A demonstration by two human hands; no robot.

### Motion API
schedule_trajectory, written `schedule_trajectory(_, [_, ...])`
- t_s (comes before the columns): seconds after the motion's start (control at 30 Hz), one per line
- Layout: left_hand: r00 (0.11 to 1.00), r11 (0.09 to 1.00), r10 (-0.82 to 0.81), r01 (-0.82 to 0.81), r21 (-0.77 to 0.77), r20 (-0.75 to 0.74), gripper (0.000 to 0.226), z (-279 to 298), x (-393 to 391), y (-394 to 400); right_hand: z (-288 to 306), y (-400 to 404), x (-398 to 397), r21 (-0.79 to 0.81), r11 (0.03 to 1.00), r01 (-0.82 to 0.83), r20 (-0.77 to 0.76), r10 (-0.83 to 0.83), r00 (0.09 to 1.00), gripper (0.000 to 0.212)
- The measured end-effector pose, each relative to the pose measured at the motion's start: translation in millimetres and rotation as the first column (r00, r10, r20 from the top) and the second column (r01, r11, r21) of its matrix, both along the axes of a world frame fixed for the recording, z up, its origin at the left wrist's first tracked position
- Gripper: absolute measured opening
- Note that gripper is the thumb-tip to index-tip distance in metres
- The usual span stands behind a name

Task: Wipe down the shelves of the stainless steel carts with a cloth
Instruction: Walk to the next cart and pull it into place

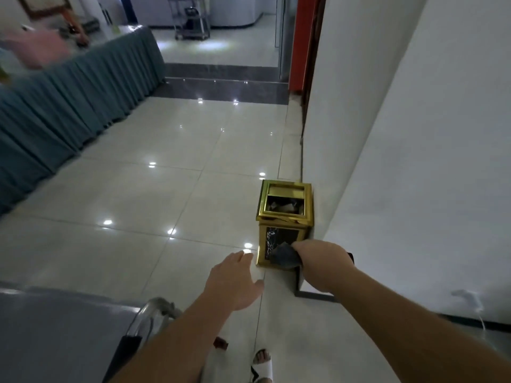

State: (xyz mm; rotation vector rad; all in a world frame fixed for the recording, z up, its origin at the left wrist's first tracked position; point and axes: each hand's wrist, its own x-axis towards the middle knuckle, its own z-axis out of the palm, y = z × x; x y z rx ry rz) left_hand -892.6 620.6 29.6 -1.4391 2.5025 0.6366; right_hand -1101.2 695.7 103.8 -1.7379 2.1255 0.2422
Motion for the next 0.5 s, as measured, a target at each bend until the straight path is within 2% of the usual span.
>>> schedule_trajectory(0.1, [1.000,1.000,0.006,-0.006,-0.010,-0.012,0.083,0,-10,-63,9,-65,-12,0.048,0.999,-0.019,-0.017,0.019,1.000,0.042])
schedule_trajectory(0.23, [0.999,0.999,0.038,-0.039,-0.034,-0.027,0.082,5,-16,-137,5,-135,-24,0.031,0.998,-0.049,-0.015,0.050,0.999,0.041])
schedule_trajectory(0.4, [0.985,0.986,0.164,-0.164,-0.013,-0.045,0.083,-5,1,-199,-15,-231,-25,0.064,0.992,-0.113,-0.036,0.115,0.993,0.043])
schedule_trajectory(0.5, [0.962,0.962,0.272,-0.272,0.009,-0.021,0.086,-15,16,-236,-27,-298,-18,0.102,0.969,-0.226,-0.060,0.233,0.971,0.043])
